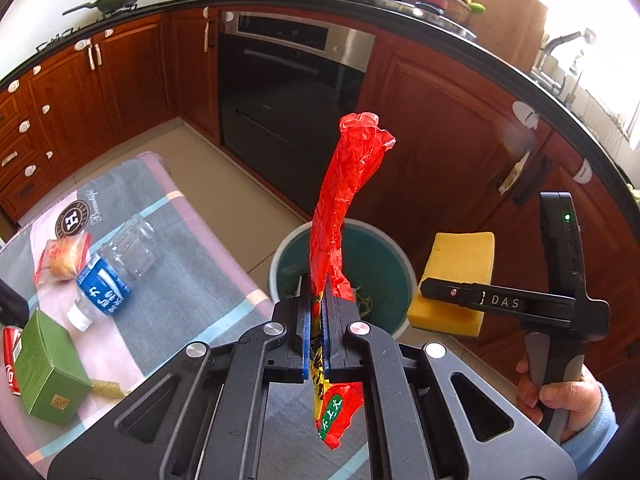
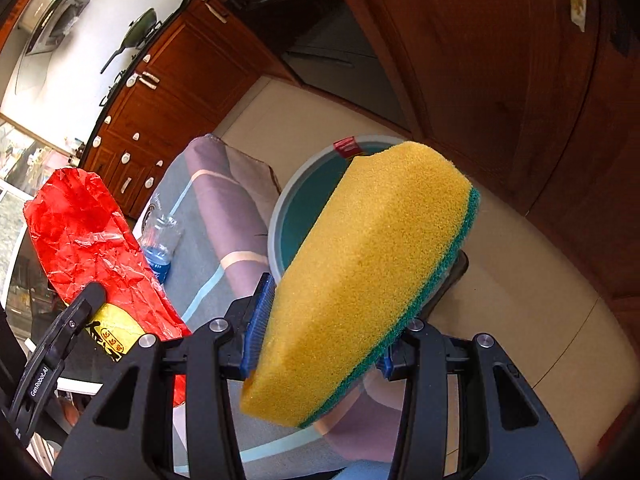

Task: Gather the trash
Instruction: 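Carry red bag and yellow sponge over the bin and open both tools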

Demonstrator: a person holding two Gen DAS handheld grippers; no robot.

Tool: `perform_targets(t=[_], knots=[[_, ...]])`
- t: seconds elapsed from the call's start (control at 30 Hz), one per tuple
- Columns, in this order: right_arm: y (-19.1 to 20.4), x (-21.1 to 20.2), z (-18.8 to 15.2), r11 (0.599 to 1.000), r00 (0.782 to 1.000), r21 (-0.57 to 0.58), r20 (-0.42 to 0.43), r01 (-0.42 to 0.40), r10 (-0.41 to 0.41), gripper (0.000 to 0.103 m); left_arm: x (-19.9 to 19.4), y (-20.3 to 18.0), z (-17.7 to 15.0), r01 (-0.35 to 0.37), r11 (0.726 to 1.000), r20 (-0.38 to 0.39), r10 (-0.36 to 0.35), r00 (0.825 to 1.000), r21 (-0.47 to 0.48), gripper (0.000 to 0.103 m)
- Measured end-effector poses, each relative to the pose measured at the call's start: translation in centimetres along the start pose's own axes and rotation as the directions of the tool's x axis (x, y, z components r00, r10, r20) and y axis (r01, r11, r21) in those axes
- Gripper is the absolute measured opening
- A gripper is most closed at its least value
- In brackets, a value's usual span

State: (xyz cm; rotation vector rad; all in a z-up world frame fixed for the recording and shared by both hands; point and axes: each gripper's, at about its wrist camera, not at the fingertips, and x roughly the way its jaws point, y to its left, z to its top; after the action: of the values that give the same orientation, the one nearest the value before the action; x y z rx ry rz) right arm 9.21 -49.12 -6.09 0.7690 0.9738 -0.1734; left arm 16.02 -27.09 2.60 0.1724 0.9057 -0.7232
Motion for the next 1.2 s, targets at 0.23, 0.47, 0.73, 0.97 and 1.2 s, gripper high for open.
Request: perform_targets(t=[0.23, 0.47, 0.73, 0.97, 1.2], knots=[[-2.2, 0.6, 2.2, 0.999, 0.999, 0.036, -0.001, 0.038, -0.038, 0.042, 4.1, -1.7, 1.9, 0.029, 0.999, -0.025, -0.028, 0.999, 0.017, 0.004], [-2.7, 2.7, 3.4, 0.996, 0.995, 0.022, -0.048, 0.083, -0.082, 0.042, 9.0, -1.6, 2.1, 0.064, 0.998, -0.093, -0.065, 0.994, -0.016, 0.005], [-2.5, 5.5, 4.0, 0.995, 0.991, 0.014, -0.092, 0.099, -0.097, 0.042, 12.3, -0.3, 0.9, 0.040, 0.999, -0.165, -0.046, 0.985, -0.036, 0.053], [-2.3, 7.5, 3.7, 0.994, 0.987, 0.007, -0.125, 0.105, -0.103, 0.042, 11.9, 0.6, 0.0, 0.030, 0.998, -0.168, -0.038, 0.985, -0.049, 0.061], [-1.7, 8.2, 3.6, 0.995, 0.983, 0.005, -0.156, 0.101, -0.099, 0.081, 11.3, 0.6, -0.5, 0.032, 0.998, -0.178, -0.040, 0.983, -0.048, 0.087]])
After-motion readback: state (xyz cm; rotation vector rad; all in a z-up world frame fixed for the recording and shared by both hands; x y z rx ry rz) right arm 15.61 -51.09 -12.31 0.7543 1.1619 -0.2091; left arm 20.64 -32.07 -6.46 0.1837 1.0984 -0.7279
